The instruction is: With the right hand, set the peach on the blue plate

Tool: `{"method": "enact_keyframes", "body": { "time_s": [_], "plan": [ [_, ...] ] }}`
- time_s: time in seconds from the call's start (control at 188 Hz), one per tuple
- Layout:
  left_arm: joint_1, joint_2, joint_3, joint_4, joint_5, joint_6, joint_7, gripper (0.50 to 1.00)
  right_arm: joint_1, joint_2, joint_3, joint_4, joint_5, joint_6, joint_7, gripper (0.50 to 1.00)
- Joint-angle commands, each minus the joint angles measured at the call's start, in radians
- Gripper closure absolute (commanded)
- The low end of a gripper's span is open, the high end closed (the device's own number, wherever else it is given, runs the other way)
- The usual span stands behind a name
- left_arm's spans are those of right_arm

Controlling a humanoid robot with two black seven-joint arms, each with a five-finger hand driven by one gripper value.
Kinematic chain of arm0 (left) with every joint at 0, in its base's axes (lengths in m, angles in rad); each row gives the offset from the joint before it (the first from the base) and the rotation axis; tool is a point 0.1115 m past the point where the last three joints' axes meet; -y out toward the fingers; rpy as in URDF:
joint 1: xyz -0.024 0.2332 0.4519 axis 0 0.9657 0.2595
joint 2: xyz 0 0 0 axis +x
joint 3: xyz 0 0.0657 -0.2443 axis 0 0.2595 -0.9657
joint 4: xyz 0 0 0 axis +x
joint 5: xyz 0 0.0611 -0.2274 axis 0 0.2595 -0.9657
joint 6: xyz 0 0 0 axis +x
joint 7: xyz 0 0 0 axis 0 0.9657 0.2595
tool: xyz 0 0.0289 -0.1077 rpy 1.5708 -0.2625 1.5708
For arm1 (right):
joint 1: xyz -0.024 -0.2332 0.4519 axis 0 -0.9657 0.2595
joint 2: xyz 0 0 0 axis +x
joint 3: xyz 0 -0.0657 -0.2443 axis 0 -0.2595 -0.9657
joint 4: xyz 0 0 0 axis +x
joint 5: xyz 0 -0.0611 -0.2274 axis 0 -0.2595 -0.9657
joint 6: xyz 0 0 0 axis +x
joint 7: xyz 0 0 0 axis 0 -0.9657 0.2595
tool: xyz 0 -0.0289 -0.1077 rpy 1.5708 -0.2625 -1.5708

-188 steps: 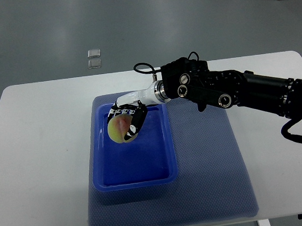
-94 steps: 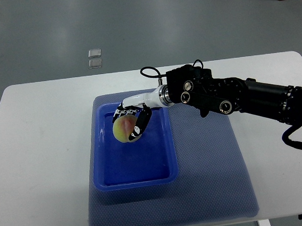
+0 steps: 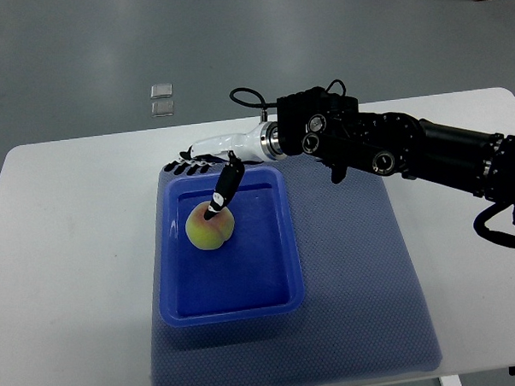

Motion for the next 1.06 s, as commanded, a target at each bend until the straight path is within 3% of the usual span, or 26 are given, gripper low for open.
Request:
{"method": "enact_keyframes", "body": {
  "time_s": [0.0, 0.213, 0.368, 0.459, 0.512, 0.517, 0.549, 0.757, 1.056],
  "plan": [
    [0.0, 0.0, 0.0, 0.0, 0.0, 0.0, 0.0, 0.5, -0.015, -0.021, 0.145, -0.001, 0.04, -0.006, 0.002, 0.57],
    [0.003, 0.0, 0.0, 0.0, 0.0, 0.0, 0.0, 0.5, -0.246, -0.081, 0.614, -0.002, 0.327, -0.025, 0.052, 0.57],
    [0.005, 0.0, 0.0, -0.006, -0.001, 0.0, 0.0, 0.5, -0.372, -0.064, 0.76, -0.004, 0.472, -0.075, 0.1, 0.57],
    [0.005, 0.0, 0.0, -0.008, 0.0, 0.0, 0.0, 0.5, -0.466, -0.041, 0.812, -0.011, 0.514, -0.106, 0.215, 0.57],
    [0.005, 0.0, 0.0, -0.008, 0.0, 0.0, 0.0, 0.5, -0.466, -0.041, 0.812, -0.011, 0.514, -0.106, 0.215, 0.57],
    [0.005, 0.0, 0.002, -0.009, 0.0, 0.0, 0.0, 0.5, -0.479, -0.032, 0.872, -0.028, 0.537, -0.12, 0.277, 0.57],
    [0.005, 0.0, 0.002, -0.012, 0.0, 0.0, 0.0, 0.5, -0.499, -0.028, 0.906, -0.047, 0.551, -0.124, 0.301, 0.57],
    [0.006, 0.0, 0.003, -0.015, 0.0, 0.0, 0.0, 0.5, -0.529, 0.0, 0.975, -0.134, 0.664, -0.117, 0.31, 0.57],
    [0.005, 0.0, 0.003, -0.014, -0.001, 0.0, 0.0, 0.5, -0.547, 0.0, 0.969, -0.139, 0.667, -0.12, 0.316, 0.57]
  ]
}}
